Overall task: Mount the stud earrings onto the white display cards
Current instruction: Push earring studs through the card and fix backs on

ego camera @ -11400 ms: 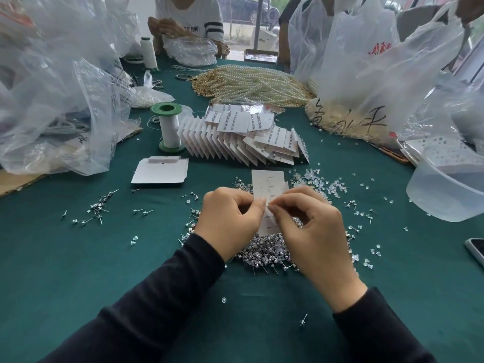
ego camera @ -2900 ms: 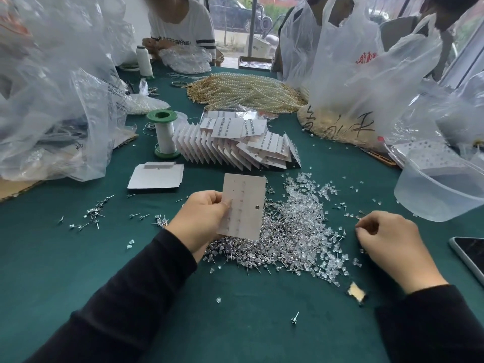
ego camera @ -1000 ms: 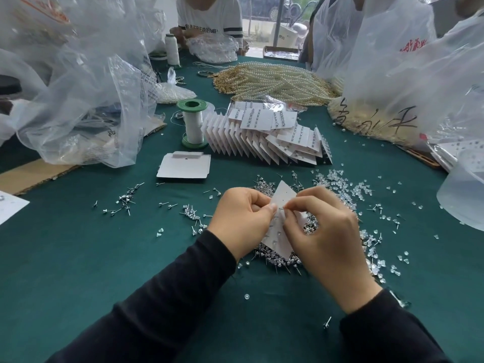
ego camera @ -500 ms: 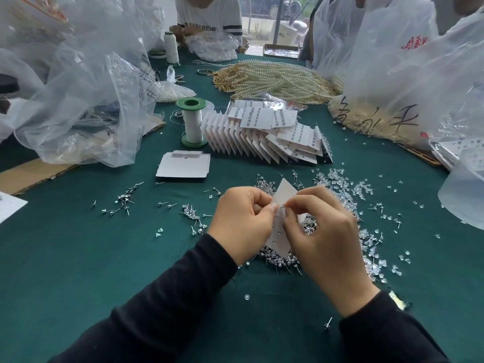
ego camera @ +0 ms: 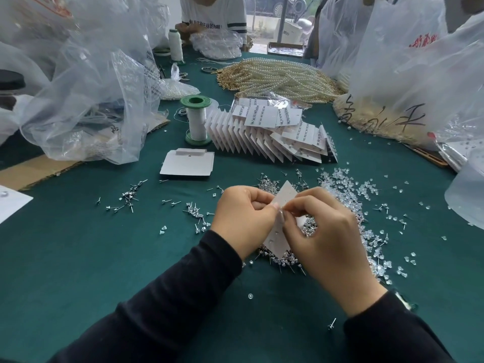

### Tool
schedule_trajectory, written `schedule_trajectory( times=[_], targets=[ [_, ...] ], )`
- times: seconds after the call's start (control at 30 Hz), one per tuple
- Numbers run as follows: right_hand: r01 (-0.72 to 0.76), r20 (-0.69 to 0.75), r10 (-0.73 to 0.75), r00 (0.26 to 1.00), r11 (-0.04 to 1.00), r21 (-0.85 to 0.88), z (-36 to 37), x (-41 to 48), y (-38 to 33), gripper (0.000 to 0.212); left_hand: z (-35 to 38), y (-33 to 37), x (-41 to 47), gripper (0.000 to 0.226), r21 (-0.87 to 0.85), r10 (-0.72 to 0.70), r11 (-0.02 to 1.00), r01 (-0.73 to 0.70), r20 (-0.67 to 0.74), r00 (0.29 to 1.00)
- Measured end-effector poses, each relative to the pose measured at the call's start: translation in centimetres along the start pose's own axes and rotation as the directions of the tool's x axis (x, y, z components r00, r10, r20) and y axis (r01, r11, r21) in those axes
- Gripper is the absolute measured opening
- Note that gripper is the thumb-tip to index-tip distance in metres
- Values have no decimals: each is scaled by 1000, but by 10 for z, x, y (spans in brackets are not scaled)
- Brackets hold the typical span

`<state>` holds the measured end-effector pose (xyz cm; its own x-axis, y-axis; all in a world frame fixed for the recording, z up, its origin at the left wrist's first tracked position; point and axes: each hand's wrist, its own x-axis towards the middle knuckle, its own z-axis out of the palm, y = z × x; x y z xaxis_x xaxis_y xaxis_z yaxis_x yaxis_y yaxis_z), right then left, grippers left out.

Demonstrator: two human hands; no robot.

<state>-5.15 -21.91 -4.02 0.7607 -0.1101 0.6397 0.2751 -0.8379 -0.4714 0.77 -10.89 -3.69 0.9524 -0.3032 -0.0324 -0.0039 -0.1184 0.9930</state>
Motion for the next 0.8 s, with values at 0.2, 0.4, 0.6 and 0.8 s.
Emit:
schedule_trajectory(
  times=[0.2,0.4,0.6,0.8],
  targets=[
    [-14,-34,14,999,1000,-11,1,-1,-1,1,1,1,0,25,-87,-31,996,27,-45,998],
    [-12,-71,10,997,1000,-21,2,-1,0,2,0,3,-1,19,-77,-1,997,-1,-34,999],
    [-6,-71,6,997,1000,-4,0,0,3,3,1,7,-2,9,-171,-61,983,65,25,998],
    [-18,-64,16,998,1000,-21,-1,0,3,9,-2,1,1,34,16,-23,1000,21,131,991]
  ],
)
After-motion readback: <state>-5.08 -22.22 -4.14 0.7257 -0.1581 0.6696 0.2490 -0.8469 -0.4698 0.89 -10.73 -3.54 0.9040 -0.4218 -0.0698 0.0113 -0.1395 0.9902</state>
